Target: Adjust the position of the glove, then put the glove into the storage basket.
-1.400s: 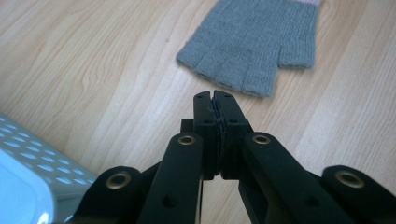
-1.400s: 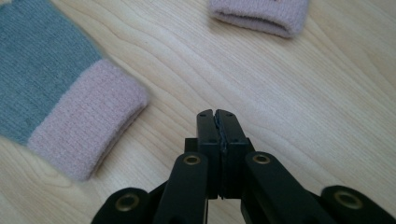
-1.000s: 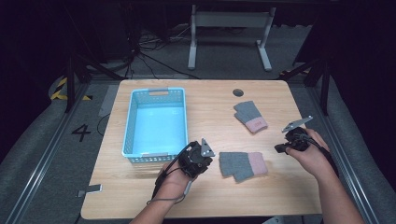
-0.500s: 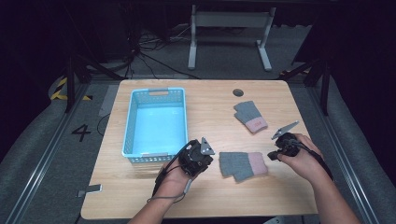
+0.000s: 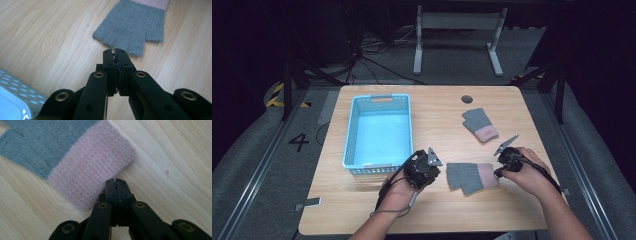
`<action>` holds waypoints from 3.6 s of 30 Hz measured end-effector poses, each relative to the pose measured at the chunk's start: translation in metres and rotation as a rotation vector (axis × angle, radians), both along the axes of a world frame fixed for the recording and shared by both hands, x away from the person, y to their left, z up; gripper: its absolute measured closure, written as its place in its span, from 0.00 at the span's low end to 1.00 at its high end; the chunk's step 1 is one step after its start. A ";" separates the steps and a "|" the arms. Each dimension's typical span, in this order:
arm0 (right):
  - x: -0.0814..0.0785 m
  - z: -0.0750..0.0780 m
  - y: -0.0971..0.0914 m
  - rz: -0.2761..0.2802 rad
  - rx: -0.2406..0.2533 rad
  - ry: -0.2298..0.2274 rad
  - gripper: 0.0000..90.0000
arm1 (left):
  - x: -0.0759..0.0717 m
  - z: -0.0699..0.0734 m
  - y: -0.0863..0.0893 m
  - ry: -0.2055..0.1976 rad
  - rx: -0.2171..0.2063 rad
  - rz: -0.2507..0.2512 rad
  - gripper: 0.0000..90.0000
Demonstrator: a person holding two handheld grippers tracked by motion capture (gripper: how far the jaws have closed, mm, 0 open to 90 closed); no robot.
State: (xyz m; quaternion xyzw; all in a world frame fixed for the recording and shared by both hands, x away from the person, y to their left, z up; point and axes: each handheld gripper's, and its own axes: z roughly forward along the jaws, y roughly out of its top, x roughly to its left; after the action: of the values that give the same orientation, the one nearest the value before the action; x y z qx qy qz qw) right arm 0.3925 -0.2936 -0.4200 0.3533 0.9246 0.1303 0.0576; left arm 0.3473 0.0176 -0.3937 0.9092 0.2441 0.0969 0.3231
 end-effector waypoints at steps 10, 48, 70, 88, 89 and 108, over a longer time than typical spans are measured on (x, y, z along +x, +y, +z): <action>-0.002 -0.001 0.008 0.040 0.008 0.000 1.00 | 0.001 -0.001 0.001 -0.006 -0.005 0.008 0.96; 0.039 0.066 -0.007 -0.112 0.243 -0.184 0.99 | 0.009 0.002 0.013 0.012 -0.048 0.037 0.89; 0.139 0.061 0.011 -0.240 0.193 -0.140 0.70 | 0.012 0.000 0.018 0.044 -0.068 0.036 0.82; 0.174 0.020 0.017 -0.289 0.107 -0.095 0.60 | 0.013 -0.001 0.017 0.049 -0.067 0.032 0.81; 0.176 0.017 0.017 -0.291 0.110 -0.102 0.60 | 0.013 -0.001 0.017 0.048 -0.066 0.031 0.81; 0.185 -0.005 0.016 -0.383 0.108 -0.069 0.72 | 0.011 -0.002 0.014 0.055 -0.059 0.017 0.80</action>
State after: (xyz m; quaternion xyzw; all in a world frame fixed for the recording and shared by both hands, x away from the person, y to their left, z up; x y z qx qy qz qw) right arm 0.5775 -0.2777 -0.4247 0.5206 0.8297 0.1784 0.0939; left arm 0.3585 0.0314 -0.3960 0.8996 0.2633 0.0672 0.3419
